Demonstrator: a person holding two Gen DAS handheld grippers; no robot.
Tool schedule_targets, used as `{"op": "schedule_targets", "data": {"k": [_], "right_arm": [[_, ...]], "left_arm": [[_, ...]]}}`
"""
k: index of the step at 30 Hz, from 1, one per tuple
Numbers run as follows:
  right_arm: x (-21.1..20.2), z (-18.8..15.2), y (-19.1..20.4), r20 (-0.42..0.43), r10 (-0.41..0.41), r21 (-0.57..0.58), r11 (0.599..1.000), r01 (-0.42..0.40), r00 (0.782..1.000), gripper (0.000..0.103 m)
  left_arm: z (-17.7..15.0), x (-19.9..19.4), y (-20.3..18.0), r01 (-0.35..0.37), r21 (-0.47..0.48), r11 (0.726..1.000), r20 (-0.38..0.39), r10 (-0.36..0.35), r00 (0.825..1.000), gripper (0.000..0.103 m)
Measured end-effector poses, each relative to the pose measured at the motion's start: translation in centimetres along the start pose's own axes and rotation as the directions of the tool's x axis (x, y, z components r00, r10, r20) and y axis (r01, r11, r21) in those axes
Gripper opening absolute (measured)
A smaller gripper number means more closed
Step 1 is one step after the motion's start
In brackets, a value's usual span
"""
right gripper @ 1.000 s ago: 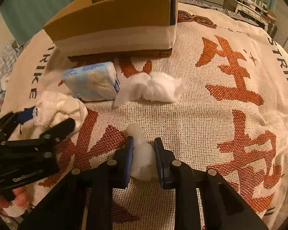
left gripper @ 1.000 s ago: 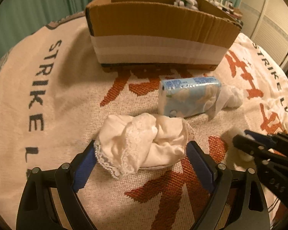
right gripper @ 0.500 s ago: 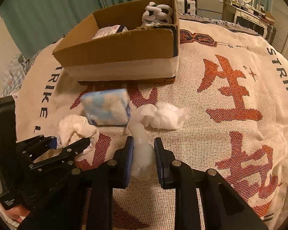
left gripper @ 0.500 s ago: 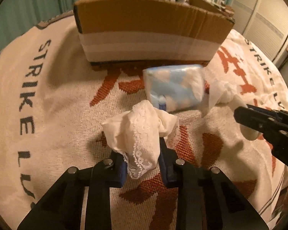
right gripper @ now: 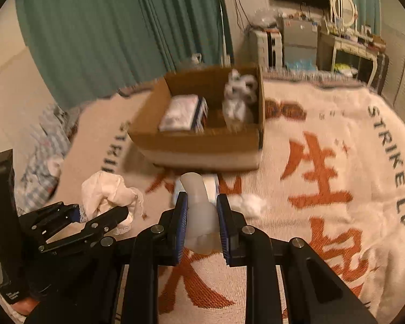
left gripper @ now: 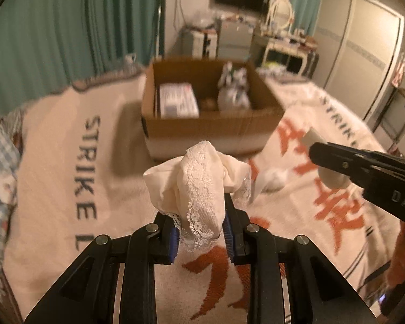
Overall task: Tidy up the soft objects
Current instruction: 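Carry the bottle and lace cloth into the box and open both tools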
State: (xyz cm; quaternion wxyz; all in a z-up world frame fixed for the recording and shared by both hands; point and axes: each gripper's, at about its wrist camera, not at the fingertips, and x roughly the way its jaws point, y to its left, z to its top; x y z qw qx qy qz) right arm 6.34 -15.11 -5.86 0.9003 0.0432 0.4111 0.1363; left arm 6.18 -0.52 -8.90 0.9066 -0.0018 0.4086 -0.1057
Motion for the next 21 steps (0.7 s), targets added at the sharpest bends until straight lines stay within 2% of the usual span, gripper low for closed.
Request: {"op": "schedule_targets", "data": {"k": [4,11,16,21], "right_arm": [[-3.0,2.7,0.9,0.074,0.014,-0.015,1.0,-0.013,0.997,0.021],[-6.4,9.0,2.2,0.174,0.029,-0.068,0.998,-0.018,0.984,0.021],[-6.0,13.7,2.2,0.214,0.042,-0.094,0.995,-0.022,0.976,0.021],[-2.8,17.6,1.8,0.212,0.066,-0.07,0.996,-0.053,0.975,0.021]], "left_arm": [[3.1,-2.7,-0.4,0.023,0.018,1.0,0.064,-0.024,0.998,0.026],[9.7,-5.3,-1.3,-0.007,0.134,0.991,0.167,-0.015,0.986,0.026],[13.5,-3.2,-0.2,-0.018,0.124,0.992,0.194,-0.007,0.981,0.026],[15.6,0.9,1.0,-0.029,0.088,0.996,0.175,0.013,0.985,0.026]]}}
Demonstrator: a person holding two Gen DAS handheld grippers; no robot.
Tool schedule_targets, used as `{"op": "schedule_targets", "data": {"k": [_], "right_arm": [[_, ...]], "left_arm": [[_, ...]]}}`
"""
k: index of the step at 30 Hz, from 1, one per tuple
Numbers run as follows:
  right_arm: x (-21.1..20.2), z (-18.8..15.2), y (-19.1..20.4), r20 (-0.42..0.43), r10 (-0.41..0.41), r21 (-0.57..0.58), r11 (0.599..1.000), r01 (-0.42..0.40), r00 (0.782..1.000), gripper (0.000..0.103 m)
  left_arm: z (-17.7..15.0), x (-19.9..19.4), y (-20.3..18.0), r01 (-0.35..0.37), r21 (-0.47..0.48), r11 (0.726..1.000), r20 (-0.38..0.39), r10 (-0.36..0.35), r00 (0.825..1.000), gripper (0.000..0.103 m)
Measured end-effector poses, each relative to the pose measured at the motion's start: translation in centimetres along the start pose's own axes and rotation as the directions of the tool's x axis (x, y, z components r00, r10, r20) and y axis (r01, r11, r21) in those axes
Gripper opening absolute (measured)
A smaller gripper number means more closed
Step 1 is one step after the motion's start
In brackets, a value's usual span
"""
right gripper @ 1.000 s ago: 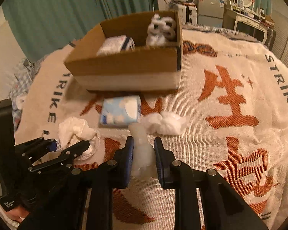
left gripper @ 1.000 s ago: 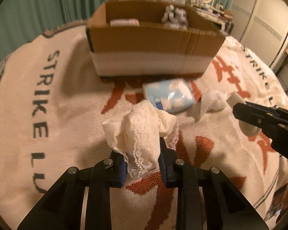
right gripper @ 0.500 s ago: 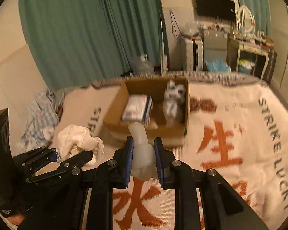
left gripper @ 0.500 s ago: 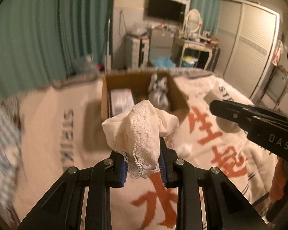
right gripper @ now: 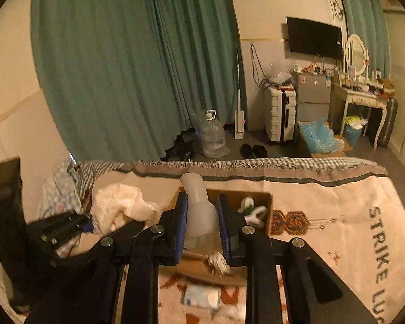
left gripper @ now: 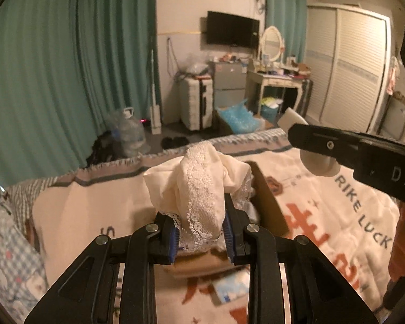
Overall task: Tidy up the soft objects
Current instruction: 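Carry the bottle and lace cloth into the box and open both tools, then withdraw both tools from the box toward the last items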
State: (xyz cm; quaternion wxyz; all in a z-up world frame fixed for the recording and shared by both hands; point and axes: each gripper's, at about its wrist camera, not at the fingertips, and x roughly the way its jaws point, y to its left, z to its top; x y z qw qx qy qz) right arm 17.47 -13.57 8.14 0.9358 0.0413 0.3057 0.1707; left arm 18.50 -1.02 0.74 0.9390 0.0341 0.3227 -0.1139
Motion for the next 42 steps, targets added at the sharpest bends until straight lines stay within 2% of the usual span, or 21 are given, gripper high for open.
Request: {"op": "schedule_targets", "data": {"k": [6,13,16,21,22,24,25,26,28,33,35,36,38,42], "right_arm": [[7.5,0.6,-1.6,-0.063,0.013,0.042,0.999,-0.011,0.998,0.021],[15.1,-2.5,-5.1,-0.176,0.043,0.157,0.987,-0.015,0.983,0.022],[17.3,-3.3,-6.2,-0.21,0.062,0.206,0.978,-0.018,0.976,0.025],[18.4,-3.3,-6.3,-0.22,0.056,0.169,0.985,-0.018,0.974,0.026],[18.2,-3.1,-6.2,-0.212,0.053,0.164,0.986,-0.018,0.976,0.028],[17.8,-2.5,-6.1,-0.197,0.042,0.159,0.987,-0.01,0.98,0.038],[17.2,-2.2,-6.2,-0.186,0.031,0.156,0.988,-0.002,0.982,0.042],[16.4,-1.7,-6.2,-0.171,0.025,0.151,0.988,0.001,0.985,0.043],[15.2,-1.0,-6.2,-0.153,0.008,0.139,0.99,0.014,0.988,0.044],[9.8,1.0,-6.0,-0.094,-0.028,0.118,0.992,0.04,0.995,0.051],[6.7,2.0,-5.8,-0.065,-0.042,0.11,0.993,0.049,0.997,0.052],[5.1,2.4,-5.6,-0.048,-0.047,0.103,0.993,0.052,0.998,0.052],[1.8,3.2,-5.1,-0.01,-0.053,0.087,0.995,0.054,0.999,0.058],[-4.8,3.9,-3.9,0.055,-0.067,0.068,0.996,0.063,0.996,0.065]], "left_arm": [[0.3,6.2,0.8,0.002,-0.034,0.999,-0.052,-0.003,0.999,0.026],[-1.5,12.2,1.2,-0.011,-0.043,0.999,-0.131,0.005,0.991,0.026],[-2.2,13.2,0.8,0.01,-0.035,0.999,-0.144,-0.015,0.989,0.026],[-2.6,13.5,0.4,-0.005,-0.007,1.0,-0.129,0.004,0.992,0.03],[-2.5,13.8,0.6,-0.014,-0.011,1.0,-0.138,0.012,0.99,0.031],[-2.2,13.7,0.7,-0.019,-0.025,1.0,-0.154,0.015,0.988,0.046],[-2.1,13.3,0.8,-0.025,-0.032,0.999,-0.152,0.02,0.988,0.056],[-1.9,12.8,0.8,-0.035,-0.037,0.999,-0.142,0.029,0.989,0.061],[-1.4,11.4,0.6,-0.055,-0.039,0.998,-0.121,0.05,0.991,0.065],[0.6,6.1,-0.4,-0.092,-0.004,0.996,-0.051,0.092,0.994,0.066],[1.3,3.4,-0.7,-0.112,0.007,0.994,-0.013,0.112,0.994,0.079],[1.7,1.7,-0.9,-0.121,0.009,0.993,0.015,0.121,0.993,0.081],[2.5,-1.5,-1.2,-0.12,0.007,0.993,0.07,0.119,0.99,0.082],[3.2,-7.6,-1.9,-0.127,-0.006,0.992,0.132,0.127,0.983,0.083]]}}
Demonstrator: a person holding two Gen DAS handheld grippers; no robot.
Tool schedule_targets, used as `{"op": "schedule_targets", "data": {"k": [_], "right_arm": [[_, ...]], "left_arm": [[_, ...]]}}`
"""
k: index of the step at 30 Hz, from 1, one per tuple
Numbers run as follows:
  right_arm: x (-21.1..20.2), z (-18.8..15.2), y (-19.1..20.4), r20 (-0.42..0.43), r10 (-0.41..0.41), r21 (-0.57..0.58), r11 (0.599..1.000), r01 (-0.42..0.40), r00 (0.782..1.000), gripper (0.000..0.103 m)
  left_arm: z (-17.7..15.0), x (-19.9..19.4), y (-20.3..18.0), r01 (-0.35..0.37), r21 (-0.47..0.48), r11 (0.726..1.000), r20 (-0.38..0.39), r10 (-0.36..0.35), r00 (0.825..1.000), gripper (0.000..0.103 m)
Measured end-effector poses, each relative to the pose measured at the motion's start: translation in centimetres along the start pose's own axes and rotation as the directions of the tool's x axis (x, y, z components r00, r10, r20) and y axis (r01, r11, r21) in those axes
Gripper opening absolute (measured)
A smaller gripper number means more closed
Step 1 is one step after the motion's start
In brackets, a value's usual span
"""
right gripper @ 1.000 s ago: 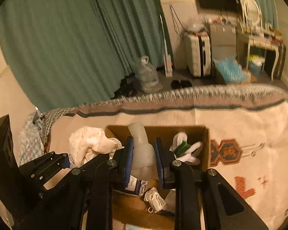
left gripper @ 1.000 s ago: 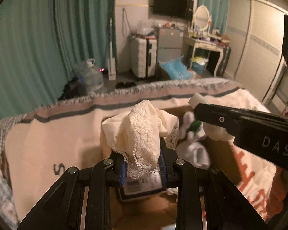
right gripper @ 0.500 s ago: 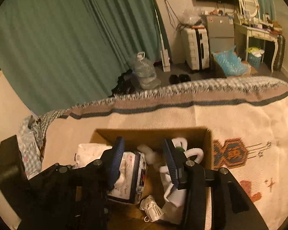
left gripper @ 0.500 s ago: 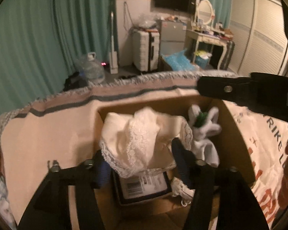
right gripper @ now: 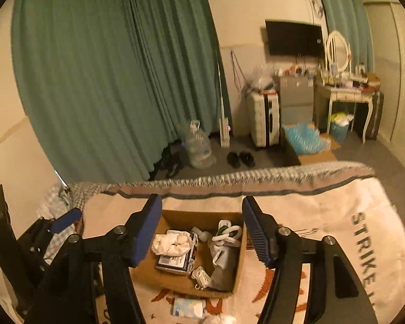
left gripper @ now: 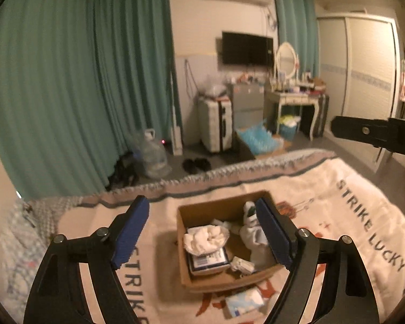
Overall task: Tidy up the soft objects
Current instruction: 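Withdraw both tools from the box toward the last items, then grasp the tissue ball with the right tool while the left tool grasps the blue floral tissue pack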
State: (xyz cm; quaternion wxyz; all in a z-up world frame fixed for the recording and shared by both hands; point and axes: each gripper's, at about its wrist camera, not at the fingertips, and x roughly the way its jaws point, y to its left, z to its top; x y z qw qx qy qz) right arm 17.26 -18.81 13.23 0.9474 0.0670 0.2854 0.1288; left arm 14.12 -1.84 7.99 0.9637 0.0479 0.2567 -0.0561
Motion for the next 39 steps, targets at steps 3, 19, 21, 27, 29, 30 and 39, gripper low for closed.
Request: {"op": "schedule_targets", "data": {"k": [3,19,21,27,29,30,39], "right_arm": [[-4.7,-0.2,0.6,0.04,-0.015,-0.021,1.0,0.016,0.999,0.081],[-11.2,-9.8,3.6,0.077,-0.123,-0.169,0.976,0.135,0.989,0.103],[-9.9,-10.8,3.0,0.049,-0.113,-0.156,0.981,0.119,0.992,0.103],[-3.9,-14.9,1.7,-0.058,-0.109,-0.158,0.983,0.099,0.992,0.103],[-1.7,-16.3,1.5,-0.094,-0.109,-0.165,0.982,0.093,0.99,0.103],[-0.7,-16.9,1.5,-0.11,-0.108,-0.161,0.983,0.089,0.988,0.103],[8.1,-21.9,0.3,-0.248,-0.065,-0.076,0.996,0.048,0.967,0.103]], "left_arm": [[0.0,-4.4,-0.3,-0.015,0.004,1.0,0.062,0.014,0.998,0.092],[-6.1,-10.0,-1.3,-0.092,-0.081,0.992,0.09,0.099,0.991,0.094],[-7.4,-8.8,-1.3,-0.095,-0.09,0.991,0.069,0.102,0.992,0.094],[-11.6,-4.2,-1.7,-0.123,-0.061,0.99,0.006,0.124,0.992,0.094],[-12.8,-2.5,-1.5,-0.131,-0.064,0.989,-0.026,0.13,0.991,0.094],[-13.3,-1.6,-1.3,-0.136,-0.069,0.988,-0.047,0.133,0.99,0.094],[-17.3,4.7,-0.3,-0.157,-0.077,0.985,-0.191,0.14,0.972,0.093]]}}
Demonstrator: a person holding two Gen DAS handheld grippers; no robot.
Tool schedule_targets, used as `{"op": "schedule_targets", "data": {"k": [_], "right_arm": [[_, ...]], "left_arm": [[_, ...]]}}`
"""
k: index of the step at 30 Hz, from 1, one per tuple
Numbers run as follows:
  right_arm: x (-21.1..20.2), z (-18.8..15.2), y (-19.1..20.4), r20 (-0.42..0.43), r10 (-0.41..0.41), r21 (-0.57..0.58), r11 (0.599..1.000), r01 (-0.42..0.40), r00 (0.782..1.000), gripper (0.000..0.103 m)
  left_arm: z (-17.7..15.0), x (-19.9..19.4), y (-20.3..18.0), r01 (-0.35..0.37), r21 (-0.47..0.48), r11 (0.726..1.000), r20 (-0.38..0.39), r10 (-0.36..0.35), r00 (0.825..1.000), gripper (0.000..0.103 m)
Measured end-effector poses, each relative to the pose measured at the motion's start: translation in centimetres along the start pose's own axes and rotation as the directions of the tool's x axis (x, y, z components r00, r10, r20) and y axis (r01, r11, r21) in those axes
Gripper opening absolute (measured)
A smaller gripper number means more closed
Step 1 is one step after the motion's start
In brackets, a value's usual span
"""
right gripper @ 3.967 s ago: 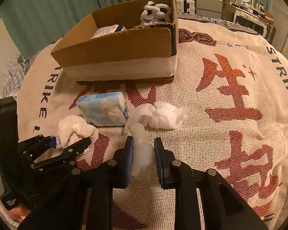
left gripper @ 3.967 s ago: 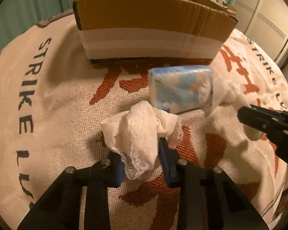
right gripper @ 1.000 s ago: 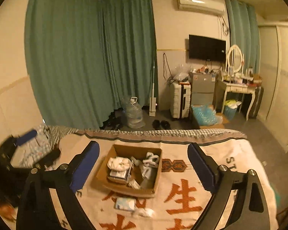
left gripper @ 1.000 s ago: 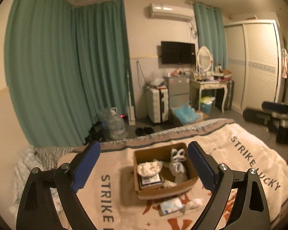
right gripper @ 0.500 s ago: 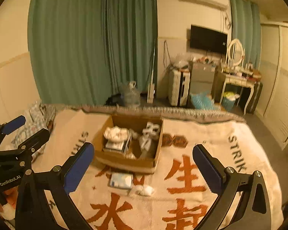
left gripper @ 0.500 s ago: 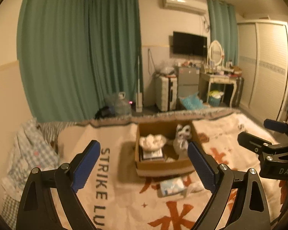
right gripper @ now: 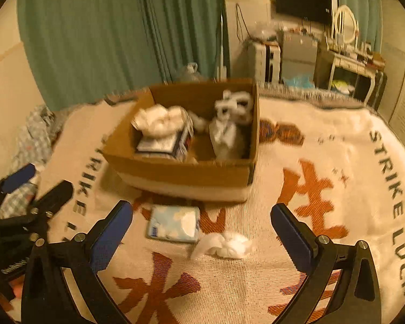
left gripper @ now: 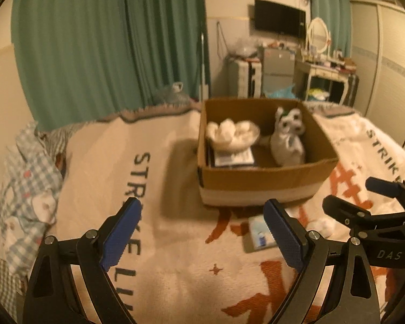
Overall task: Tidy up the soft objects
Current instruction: 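Grasp the tissue ball with the right tool while the left tool grasps the blue floral tissue pack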
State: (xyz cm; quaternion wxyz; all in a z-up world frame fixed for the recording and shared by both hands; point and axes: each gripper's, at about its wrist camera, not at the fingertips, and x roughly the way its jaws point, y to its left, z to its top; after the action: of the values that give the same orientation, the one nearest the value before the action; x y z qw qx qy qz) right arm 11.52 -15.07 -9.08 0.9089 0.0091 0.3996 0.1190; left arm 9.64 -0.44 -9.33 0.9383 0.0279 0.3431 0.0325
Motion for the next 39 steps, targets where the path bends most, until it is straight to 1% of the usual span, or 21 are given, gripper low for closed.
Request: {"op": "schedule_targets", "data": {"k": [4,7,9,12,14,16,18,19,20,21,23,25,27,30,34,39], "right_arm": [[3.1,-1.0,-1.0,-0.04,-0.018,-0.006,1.0,0.018,0.999,0.103],[5.0,-1.9,-1.8,-0.08,-0.017,0.004,1.0,0.017,0.997,0.102],[6.3,-2.7,-2.1,-0.108,-0.009,0.01,1.0,0.01,0.994,0.098],[7.9,-3.8,-2.3,-0.149,0.006,0.017,1.0,-0.003,0.989,0.088],[8.9,-4.6,-2.7,-0.175,0.016,0.032,0.999,-0.011,0.984,0.076],[9.5,-5.2,-3.3,-0.193,0.026,0.052,0.999,-0.016,0.981,0.073],[9.6,-5.4,-3.7,-0.186,0.028,0.057,0.998,-0.018,0.982,0.066],[9.7,-5.4,-3.8,-0.184,0.019,0.051,0.999,-0.01,0.983,0.053],[9.6,-5.4,-3.9,-0.179,-0.001,0.044,0.999,0.009,0.984,0.034],[9.5,-5.4,-4.4,-0.174,-0.006,0.059,0.998,0.017,0.985,0.034],[9.0,-5.4,-5.3,-0.149,0.035,0.114,0.993,-0.018,0.988,0.033],[8.3,-5.2,-5.8,-0.12,0.033,0.132,0.991,-0.017,0.992,0.033],[7.7,-5.0,-6.0,-0.098,0.032,0.124,0.992,-0.02,0.995,0.033],[6.7,-4.5,-5.9,-0.071,-0.007,0.091,0.996,0.014,0.997,0.033],[6.4,-4.2,-6.2,-0.063,-0.037,0.085,0.995,0.042,0.997,0.033],[6.6,-3.6,-6.1,-0.053,-0.074,0.047,0.996,0.076,0.996,0.033]], "left_arm": [[-1.0,2.8,0.5,-0.012,-0.014,1.0,-0.051,0.011,0.999,0.093],[-1.8,4.6,0.7,-0.013,-0.034,0.999,-0.089,0.01,0.996,0.093],[-2.2,5.5,0.7,-0.016,-0.04,0.999,-0.105,0.012,0.994,0.093],[-2.7,6.6,0.7,-0.011,-0.052,0.999,-0.129,0.004,0.992,0.093],[-3.0,7.1,0.5,-0.003,-0.066,0.998,-0.144,-0.007,0.99,0.093],[-3.2,7.6,0.4,0.005,-0.077,0.997,-0.163,-0.018,0.986,0.093],[-3.2,7.8,0.2,0.015,-0.088,0.996,-0.169,-0.03,0.985,0.093],[-3.2,7.8,0.1,0.02,-0.092,0.996,-0.169,-0.036,0.985,0.093],[-3.2,7.8,-0.1,0.025,-0.094,0.995,-0.169,-0.04,0.985,0.093],[-3.2,7.8,-0.3,0.029,-0.096,0.995,-0.169,-0.045,0.985,0.093],[-3.2,7.9,-0.8,0.041,-0.098,0.994,-0.174,-0.057,0.983,0.093],[-3.2,7.7,-1.5,0.06,-0.102,0.993,-0.174,-0.077,0.982,0.093],[-3.3,7.6,-2.3,0.077,-0.102,0.992,-0.175,-0.094,0.98,0.093],[-3.5,7.6,-3.8,0.115,-0.09,0.989,-0.181,-0.13,0.975,0.093],[-4.1,8.7,-5.9,0.152,-0.078,0.985,-0.229,-0.166,0.959,0.093],[-5.1,10.2,-7.4,0.188,-0.098,0.977,-0.28,-0.208,0.937,0.093]]}}
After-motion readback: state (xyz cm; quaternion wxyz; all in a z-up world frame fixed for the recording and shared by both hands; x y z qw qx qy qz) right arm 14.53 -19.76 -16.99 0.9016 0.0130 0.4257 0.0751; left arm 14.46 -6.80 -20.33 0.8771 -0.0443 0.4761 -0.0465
